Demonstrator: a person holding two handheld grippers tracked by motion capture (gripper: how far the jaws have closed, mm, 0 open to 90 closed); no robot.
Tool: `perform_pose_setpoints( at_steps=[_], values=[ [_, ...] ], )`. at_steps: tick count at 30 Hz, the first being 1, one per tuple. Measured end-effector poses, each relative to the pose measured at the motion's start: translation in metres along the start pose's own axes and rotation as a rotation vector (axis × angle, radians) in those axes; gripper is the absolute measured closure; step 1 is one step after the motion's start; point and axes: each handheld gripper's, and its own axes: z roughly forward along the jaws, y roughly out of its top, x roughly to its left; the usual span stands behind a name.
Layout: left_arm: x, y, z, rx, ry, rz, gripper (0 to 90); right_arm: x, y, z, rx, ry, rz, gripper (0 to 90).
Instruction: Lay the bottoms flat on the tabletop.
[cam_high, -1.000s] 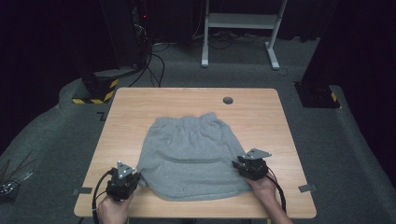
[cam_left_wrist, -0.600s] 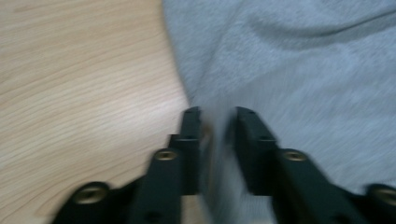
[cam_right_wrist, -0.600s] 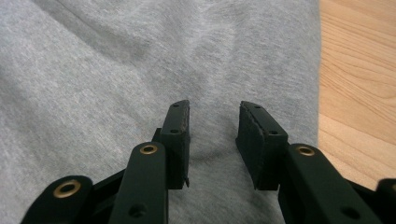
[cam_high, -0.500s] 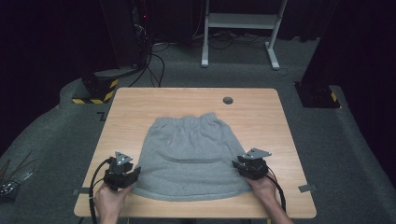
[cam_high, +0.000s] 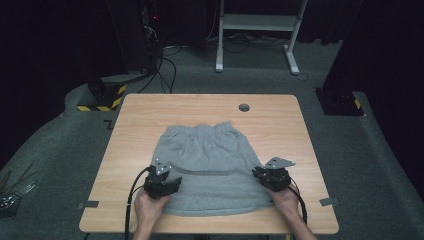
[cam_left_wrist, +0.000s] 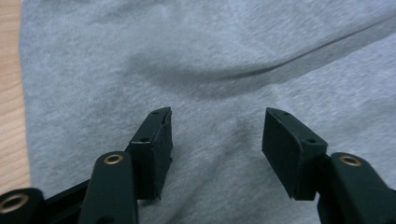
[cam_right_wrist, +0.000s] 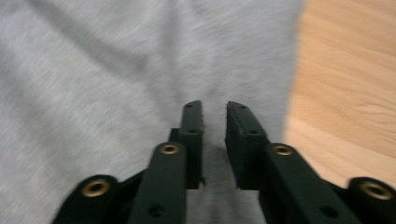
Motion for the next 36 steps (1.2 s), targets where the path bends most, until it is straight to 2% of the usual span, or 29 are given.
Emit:
perform_pose_setpoints(
  at_steps=[2, 5, 7, 9, 10, 11, 12, 13, 14, 15, 16, 18, 21, 25, 28, 31, 33, 35, 36],
  values=[
    [0.001, -0.006, 0.005, 0.012, 0.0, -0.012, 41.5, -0.008, 0.003, -0.001, 0.004, -0.02, 0.031, 69.9],
    [0.002, -0.013, 0.005, -0.034, 0.0, -0.02, 40.2, -0.018, 0.009, 0.003, 0.012, -0.037, 0.079, 65.0],
    [0.001, -0.017, 0.005, -0.061, 0.002, -0.025, 40.1, -0.023, 0.013, 0.009, 0.038, -0.046, 0.109, 61.5],
    [0.0, -0.021, 0.006, -0.094, 0.011, -0.012, 39.7, -0.028, 0.017, 0.018, 0.061, -0.049, 0.134, 58.3],
    [-0.001, -0.021, 0.006, -0.093, 0.013, -0.01, 39.5, -0.03, 0.019, 0.023, 0.075, -0.05, 0.146, 58.1],
    [-0.001, -0.021, 0.006, -0.09, 0.016, -0.005, 38.8, -0.032, 0.02, 0.028, 0.092, -0.044, 0.156, 59.4],
    [-0.001, -0.021, 0.006, -0.088, 0.015, -0.007, 38.6, -0.033, 0.02, 0.03, 0.1, -0.04, 0.15, 65.9],
    [-0.001, -0.021, 0.006, -0.09, 0.016, -0.007, 38.5, -0.032, 0.021, 0.033, 0.11, -0.015, 0.149, 72.6],
    [-0.002, -0.021, 0.006, -0.087, 0.018, -0.008, 38.4, -0.031, 0.023, 0.033, 0.109, -0.008, 0.135, 79.2],
    [-0.002, -0.021, 0.006, -0.087, 0.018, -0.008, 37.6, -0.031, 0.023, 0.033, 0.109, -0.008, 0.135, 79.2],
    [-0.002, -0.021, 0.006, -0.088, 0.02, -0.004, 37.6, -0.029, 0.027, 0.032, 0.112, -0.005, 0.113, 84.5],
    [-0.002, -0.021, 0.006, -0.087, 0.017, -0.006, 36.9, -0.025, 0.033, 0.028, 0.098, -0.009, 0.094, 85.2],
    [-0.002, -0.021, 0.006, -0.088, 0.016, -0.006, 36.4, -0.015, 0.046, 0.019, 0.048, -0.008, 0.054, 85.1],
    [-0.003, -0.021, 0.006, -0.087, 0.016, -0.006, 35.7, 0.01, 0.068, 0.009, -0.024, 0.027, -0.036, 85.0],
    [-0.002, -0.021, 0.006, -0.087, 0.016, -0.004, 35.7, 0.034, 0.081, 0.011, -0.039, 0.07, -0.11, 84.8],
    [-0.003, -0.021, 0.006, -0.087, 0.016, -0.006, 35.7, 0.058, 0.084, 0.027, -0.003, 0.127, -0.175, 84.2],
    [-0.003, -0.021, 0.006, -0.087, 0.016, -0.006, 35.7, 0.07, 0.08, 0.041, 0.057, 0.184, -0.205, 82.5],
    [-0.003, -0.021, 0.006, -0.087, 0.016, -0.007, 35.6, 0.079, 0.072, 0.054, 0.118, 0.228, -0.228, 76.9],
    [-0.002, -0.021, 0.006, -0.087, 0.016, -0.007, 35.6, 0.081, 0.069, 0.057, 0.132, 0.236, -0.232, 73.6]
  ],
)
